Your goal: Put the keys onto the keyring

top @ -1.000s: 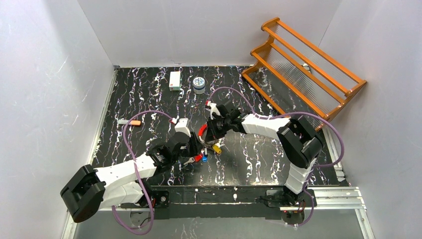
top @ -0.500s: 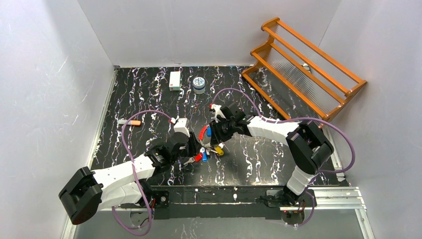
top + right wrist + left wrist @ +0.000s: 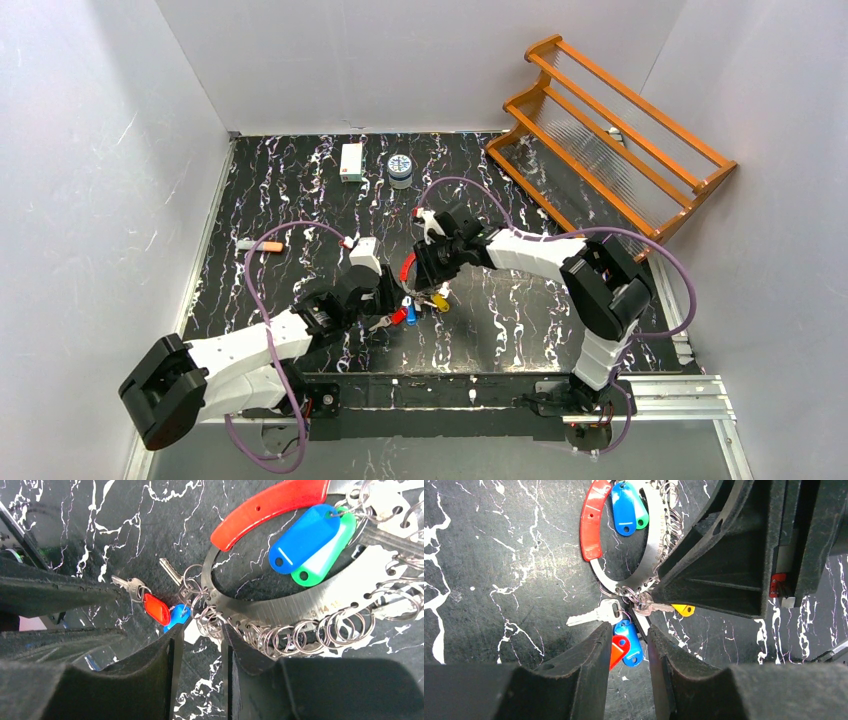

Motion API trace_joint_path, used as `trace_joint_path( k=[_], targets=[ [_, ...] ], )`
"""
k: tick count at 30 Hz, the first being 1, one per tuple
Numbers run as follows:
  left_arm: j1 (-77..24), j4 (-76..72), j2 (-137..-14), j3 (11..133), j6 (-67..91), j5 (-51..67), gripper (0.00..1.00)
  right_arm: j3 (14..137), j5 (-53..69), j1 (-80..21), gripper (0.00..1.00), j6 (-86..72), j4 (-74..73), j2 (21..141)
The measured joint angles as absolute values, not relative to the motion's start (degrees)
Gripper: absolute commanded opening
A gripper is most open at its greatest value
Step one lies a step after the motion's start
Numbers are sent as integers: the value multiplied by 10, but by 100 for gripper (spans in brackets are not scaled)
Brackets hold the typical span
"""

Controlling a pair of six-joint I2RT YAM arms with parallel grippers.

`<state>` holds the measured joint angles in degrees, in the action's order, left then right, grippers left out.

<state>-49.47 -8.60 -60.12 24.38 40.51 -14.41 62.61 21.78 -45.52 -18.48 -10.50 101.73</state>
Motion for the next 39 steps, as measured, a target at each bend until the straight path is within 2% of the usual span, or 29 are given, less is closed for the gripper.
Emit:
trace_joint_path(
  k=[5, 13, 22, 30, 39],
  targets=[
    [-495, -88, -606, 244, 405, -144, 31, 640, 201, -466, 33, -177, -111, 1025],
    [-495, -92, -612, 244, 405, -144, 31, 641, 199, -476, 37, -176, -112, 1026],
    [-495, -91, -615, 248, 405, -144, 31, 675, 177, -497, 36, -174, -124, 1072],
    [-495, -90, -613, 248, 405, -144, 31, 678, 151, -507, 3, -163, -136, 1075],
    [-495, -83, -594, 249, 403, -146, 31, 643, 137, -507, 1, -137, -134, 1011]
  ],
)
